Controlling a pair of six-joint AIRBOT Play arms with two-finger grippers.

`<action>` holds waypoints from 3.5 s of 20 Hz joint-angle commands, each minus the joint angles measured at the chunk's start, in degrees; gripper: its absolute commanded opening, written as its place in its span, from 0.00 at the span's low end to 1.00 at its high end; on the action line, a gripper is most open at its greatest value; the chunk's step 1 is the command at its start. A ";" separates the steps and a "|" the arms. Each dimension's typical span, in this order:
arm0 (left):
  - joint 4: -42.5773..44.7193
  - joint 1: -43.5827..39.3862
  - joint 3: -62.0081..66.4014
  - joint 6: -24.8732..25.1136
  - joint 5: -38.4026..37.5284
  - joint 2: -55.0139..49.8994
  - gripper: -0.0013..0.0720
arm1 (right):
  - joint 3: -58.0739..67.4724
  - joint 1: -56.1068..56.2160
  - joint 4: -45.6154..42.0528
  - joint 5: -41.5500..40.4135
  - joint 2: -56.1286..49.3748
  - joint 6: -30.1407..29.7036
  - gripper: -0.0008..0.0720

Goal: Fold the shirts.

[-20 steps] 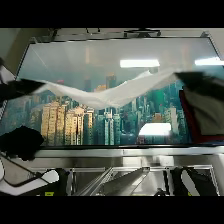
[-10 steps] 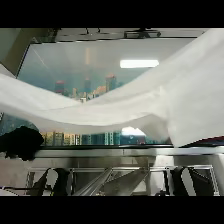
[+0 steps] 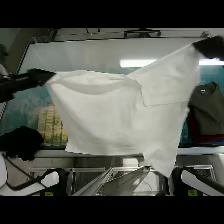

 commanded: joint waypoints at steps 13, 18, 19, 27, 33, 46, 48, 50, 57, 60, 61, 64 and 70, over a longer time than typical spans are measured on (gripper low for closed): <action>16.41 -3.78 36.20 -1.64 -3.65 -45.68 0.02 | -1.40 3.69 -12.74 -11.45 -28.65 4.37 0.03; 26.18 -6.67 36.85 -1.95 -6.56 -46.84 0.02 | -1.44 3.78 -22.67 -10.95 -30.62 9.05 0.03; 27.52 -7.30 36.83 -2.25 -6.97 -46.84 0.02 | -1.44 3.80 -23.61 -10.97 -30.97 9.22 0.03; 32.06 -9.97 36.85 -4.72 -7.52 -46.84 0.02 | -1.44 3.80 -24.28 -11.74 -33.86 9.16 0.03; 32.09 -10.56 36.83 -4.94 -7.56 -46.84 0.02 | -1.44 3.80 -24.26 -15.69 -34.05 9.22 0.03; 39.82 -7.32 36.81 -20.55 -15.80 -36.30 0.41 | -1.44 3.67 -46.75 -2.62 -21.49 29.14 0.32; 40.11 -5.99 35.21 -20.96 -17.66 -31.76 0.41 | -3.23 3.65 -48.33 3.43 -16.81 29.14 0.22; 40.15 -5.14 28.96 -20.11 -17.90 -26.01 0.41 | -8.92 3.54 -48.26 6.36 -10.91 29.09 0.22; 40.04 -0.37 -15.39 -17.18 -7.69 -4.20 0.41 | -41.33 -4.61 -48.02 6.62 15.21 34.49 0.53; 37.75 0.11 -30.25 -17.16 0.90 0.33 0.42 | -48.22 -9.22 -46.93 5.81 20.94 33.99 0.53; 36.39 0.11 -33.20 -16.70 3.28 0.81 0.42 | -49.11 -10.27 -45.92 5.79 21.73 33.16 0.53; 33.97 0.09 -38.05 -14.99 9.07 0.79 0.42 | -50.03 -11.67 -43.04 7.54 22.21 31.02 0.53; 32.98 -0.15 -38.45 -13.60 12.15 0.81 0.42 | -50.14 -11.67 -35.91 8.13 21.97 28.06 0.53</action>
